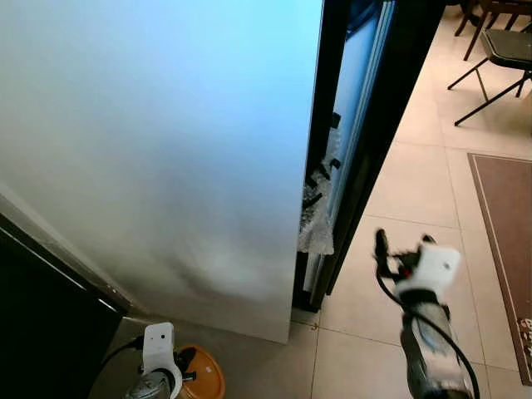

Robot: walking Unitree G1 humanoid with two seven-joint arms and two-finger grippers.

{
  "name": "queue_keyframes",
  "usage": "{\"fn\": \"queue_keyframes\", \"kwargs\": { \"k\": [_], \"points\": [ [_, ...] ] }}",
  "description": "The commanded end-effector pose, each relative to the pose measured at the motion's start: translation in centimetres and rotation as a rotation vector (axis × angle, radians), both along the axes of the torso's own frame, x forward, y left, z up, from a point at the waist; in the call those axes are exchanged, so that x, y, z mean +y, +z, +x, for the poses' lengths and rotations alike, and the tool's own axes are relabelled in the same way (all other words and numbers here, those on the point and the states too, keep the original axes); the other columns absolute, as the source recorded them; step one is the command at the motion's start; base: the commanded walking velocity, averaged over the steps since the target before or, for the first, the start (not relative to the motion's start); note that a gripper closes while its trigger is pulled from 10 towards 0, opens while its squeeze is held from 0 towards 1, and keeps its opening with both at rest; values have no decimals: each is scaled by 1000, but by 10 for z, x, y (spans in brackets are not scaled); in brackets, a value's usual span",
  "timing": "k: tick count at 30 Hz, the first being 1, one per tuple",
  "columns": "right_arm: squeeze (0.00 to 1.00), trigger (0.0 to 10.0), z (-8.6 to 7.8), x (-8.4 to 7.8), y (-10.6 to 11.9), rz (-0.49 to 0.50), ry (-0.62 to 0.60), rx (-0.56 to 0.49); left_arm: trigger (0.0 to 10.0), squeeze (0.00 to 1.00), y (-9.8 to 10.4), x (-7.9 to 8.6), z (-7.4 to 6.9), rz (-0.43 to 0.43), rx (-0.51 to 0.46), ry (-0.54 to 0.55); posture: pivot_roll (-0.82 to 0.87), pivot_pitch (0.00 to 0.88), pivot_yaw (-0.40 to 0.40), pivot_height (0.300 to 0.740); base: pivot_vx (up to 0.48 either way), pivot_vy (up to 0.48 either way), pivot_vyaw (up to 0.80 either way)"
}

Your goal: Restocking fridge

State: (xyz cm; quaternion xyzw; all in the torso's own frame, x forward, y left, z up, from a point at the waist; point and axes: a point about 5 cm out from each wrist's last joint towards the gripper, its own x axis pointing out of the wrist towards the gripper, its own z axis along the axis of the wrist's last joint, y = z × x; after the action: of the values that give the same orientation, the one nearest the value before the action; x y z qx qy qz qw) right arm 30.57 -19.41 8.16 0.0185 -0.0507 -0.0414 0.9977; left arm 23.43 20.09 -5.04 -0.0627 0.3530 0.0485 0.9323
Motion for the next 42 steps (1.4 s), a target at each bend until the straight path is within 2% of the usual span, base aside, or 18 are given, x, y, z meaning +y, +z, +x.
{"fn": "queue_keyframes", "kwargs": {
  "k": [1, 3, 5, 8, 9, 10, 11, 12, 13, 18, 19, 20, 21, 29, 42],
  "points": [
    [0, 10000, 8, 6, 14, -32, 42, -36, 10000, 0, -4, 3, -7, 2, 20, 11, -57, 117, 47, 740, 0, 0, 0],
    [0, 10000, 17, 15, 26, -53, 94, -53, 10000, 0, -5, 4, -8, 0, 21, 14, -54, 120, 50, 740, 0, 0, 0],
    [0, 10000, 23, 21, 32, -28, 118, -61, 10000, 0, -5, 4, -8, 0, 22, 13, -56, 121, 54, 740, 0, 0, 0],
    [0, 10000, 29, 24, 35, -37, 118, -39, 10000, 0, -4, 4, -7, 0, 22, 11, -56, 122, 55, 740, 0, 0, 0],
    [247, 10000, 34, 26, 40, -43, 116, -36, 10000, 0, -4, 3, -7, -1, 21, 8, -54, 121, 57, 740, 0, 0, 0],
    [247, 10000, 36, 27, 43, -43, 119, -39, 10000, 0, -4, 3, -7, -1, 21, 6, -50, 121, 57, 740, 0, 0, 0],
    [776, 10000, 38, 28, 45, -47, 117, -45, 10000, 0, -4, 2, -7, -1, 21, 6, -49, 121, 58, 740, 0, 0, 0],
    [910, 10000, 41, 28, 49, -51, 108, -52, 10000, 0, -4, 2, -6, -2, 20, 5, -49, 121, 58, 740, 0, 0, 0],
    [1000, 10000, 46, 29, 56, -44, 95, -60, 10000, 0, -4, 2, -6, -2, 20, 4, -51, 121, 58, 740, 0, 0, 0],
    [1000, 10000, 56, 23, 66, -56, 37, -58, 10000, 0, -3, 2, -5, -2, 17, -1, -47, 125, 56, 740, 0, 0, 0],
    [180, 10000, 57, 22, 69, -58, 32, -58, 10000, 0, -3, 2, -5, -3, 17, 0, -47, 125, 56, 740, 0, 0, 0],
    [180, 10000, 59, 21, 71, -59, 31, -58, 10000, 0, -4, 2, -6, -2, 17, 0, -49, 126, 55, 740, 0, 0, 0],
    [0, 10000, 60, 20, 72, -63, 31, -56, 10000, 0, -4, 2, -6, -1, 18, -2, -47, 125, 56, 740, 0, 0, 0],
    [0, 10000, 65, 16, 73, -68, 46, -35, 10000, 0, -5, 0, -7, -7, 21, -3, -44, 137, 53, 740, 0, 0, 0],
    [0, 10000, 49, 33, 42, -65, 109, 47, 10000, 0, -7, -1, -10, -2, 34, -16, -34, 120, 52, 740, 0, 0, 0]
  ]
}}
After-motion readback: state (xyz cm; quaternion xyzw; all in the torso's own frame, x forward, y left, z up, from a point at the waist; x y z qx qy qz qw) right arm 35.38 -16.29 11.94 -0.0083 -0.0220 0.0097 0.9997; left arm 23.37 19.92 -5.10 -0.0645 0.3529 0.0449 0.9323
